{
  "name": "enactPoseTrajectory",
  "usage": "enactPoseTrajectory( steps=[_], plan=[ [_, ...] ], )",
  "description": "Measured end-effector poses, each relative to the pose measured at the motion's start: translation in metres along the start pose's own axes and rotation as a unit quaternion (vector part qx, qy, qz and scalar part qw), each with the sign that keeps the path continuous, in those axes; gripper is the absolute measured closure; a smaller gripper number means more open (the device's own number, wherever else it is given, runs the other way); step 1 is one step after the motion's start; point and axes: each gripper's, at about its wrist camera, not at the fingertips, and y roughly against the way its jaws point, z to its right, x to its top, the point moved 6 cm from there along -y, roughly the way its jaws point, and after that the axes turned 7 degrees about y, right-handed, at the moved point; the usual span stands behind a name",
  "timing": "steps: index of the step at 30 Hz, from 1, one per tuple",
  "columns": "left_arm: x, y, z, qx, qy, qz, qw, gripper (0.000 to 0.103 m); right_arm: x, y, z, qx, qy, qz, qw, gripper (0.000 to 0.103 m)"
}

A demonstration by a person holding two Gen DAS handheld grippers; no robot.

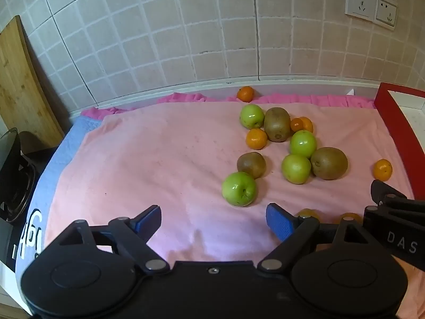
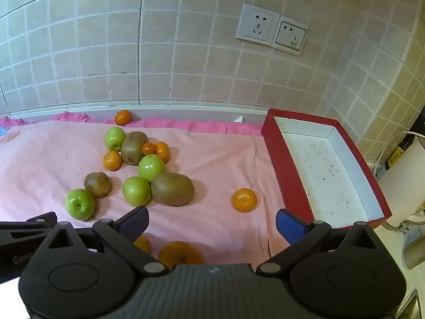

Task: Organize fruits

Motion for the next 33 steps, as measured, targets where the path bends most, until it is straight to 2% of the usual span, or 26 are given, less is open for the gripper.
enactPoseTrajectory(
  steps=[5, 10, 26, 33],
  plan=[
    [-0.005, 0.001, 0.004, 0.014, -0.003, 0.005, 0.9999, 0.001, 0.000, 0.000, -0.001, -0.006, 0.002, -0.003, 1.000, 0.000],
    [0.002, -0.002, -0.008, 0.001, 0.015, 0.000, 0.9999, 0.001, 0.003, -0.003, 0.001, -0.002, 0.003, -0.009, 1.000, 0.000],
    [0.003, 0.003, -0.008, -0.021, 0.015, -0.009, 0.9996, 0.001, 0.002, 0.005, -0.002, 0.005, 0.001, -0.002, 1.000, 0.000],
    [0.002, 0.005, -0.006, -0.015, 0.014, -0.007, 0.9998, 0.001, 0.001, 0.007, -0.001, 0.006, 0.000, -0.004, 1.000, 0.000]
  ],
)
